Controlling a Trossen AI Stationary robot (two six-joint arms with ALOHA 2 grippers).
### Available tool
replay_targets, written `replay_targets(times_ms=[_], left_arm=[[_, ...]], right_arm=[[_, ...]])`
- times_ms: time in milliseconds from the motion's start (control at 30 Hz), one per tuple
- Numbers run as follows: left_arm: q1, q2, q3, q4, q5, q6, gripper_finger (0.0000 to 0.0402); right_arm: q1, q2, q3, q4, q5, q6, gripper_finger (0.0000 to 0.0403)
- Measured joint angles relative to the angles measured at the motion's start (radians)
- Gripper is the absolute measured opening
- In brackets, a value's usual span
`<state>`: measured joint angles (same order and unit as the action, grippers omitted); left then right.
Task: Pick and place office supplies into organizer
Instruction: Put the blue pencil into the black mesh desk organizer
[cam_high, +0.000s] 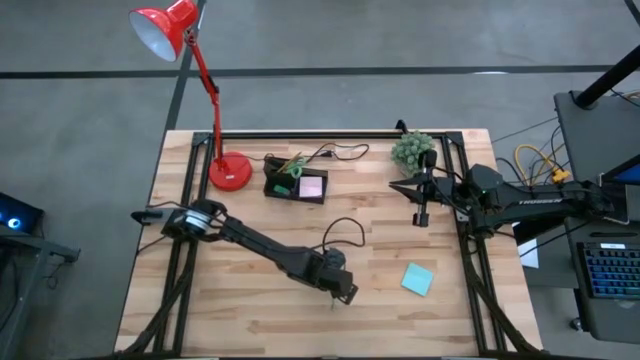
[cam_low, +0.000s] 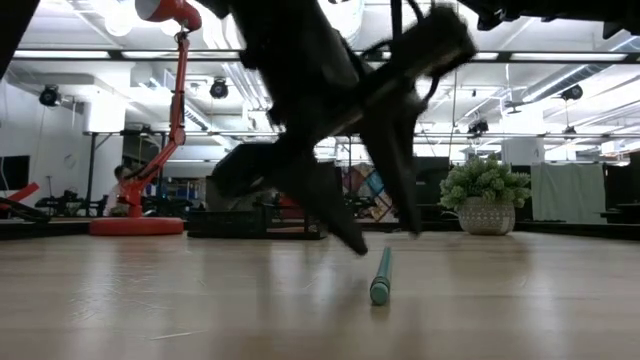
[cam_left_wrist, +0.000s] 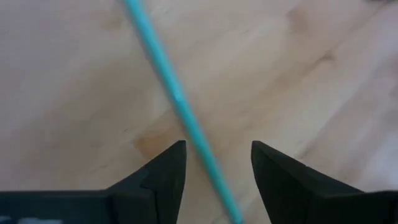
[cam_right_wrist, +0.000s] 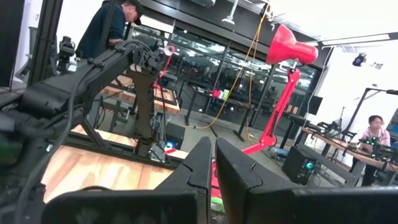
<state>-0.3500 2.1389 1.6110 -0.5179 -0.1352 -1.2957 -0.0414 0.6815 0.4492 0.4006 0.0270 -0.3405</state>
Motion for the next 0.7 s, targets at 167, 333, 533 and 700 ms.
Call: replay_targets(times_ms=[167,333,533,700], left_arm=[[0.003,0.003,-0.01,0.004,-0.007,-0.009,0.0169],[0.004,0.004,-0.015,-0.001,-0.058,-0.011,0.0169],[0.005,0.048,-0.011,0.018,-0.026,-0.033,0.0169],[0.011,0.06,-0.011,0.011,-0.005,-0.034,0.0169]], right_arm=[[0.0,0.0,0.0,-0.001,0.0,0.0,0.0013],[0.0,0.0,0.0,-0.001,0.0,0.0,0.0013],[0.0,0.0,0.0,-0.002,0.0,0.0,0.0013],[0.0,0.0,0.0,-0.003,0.0,0.0,0.0013]])
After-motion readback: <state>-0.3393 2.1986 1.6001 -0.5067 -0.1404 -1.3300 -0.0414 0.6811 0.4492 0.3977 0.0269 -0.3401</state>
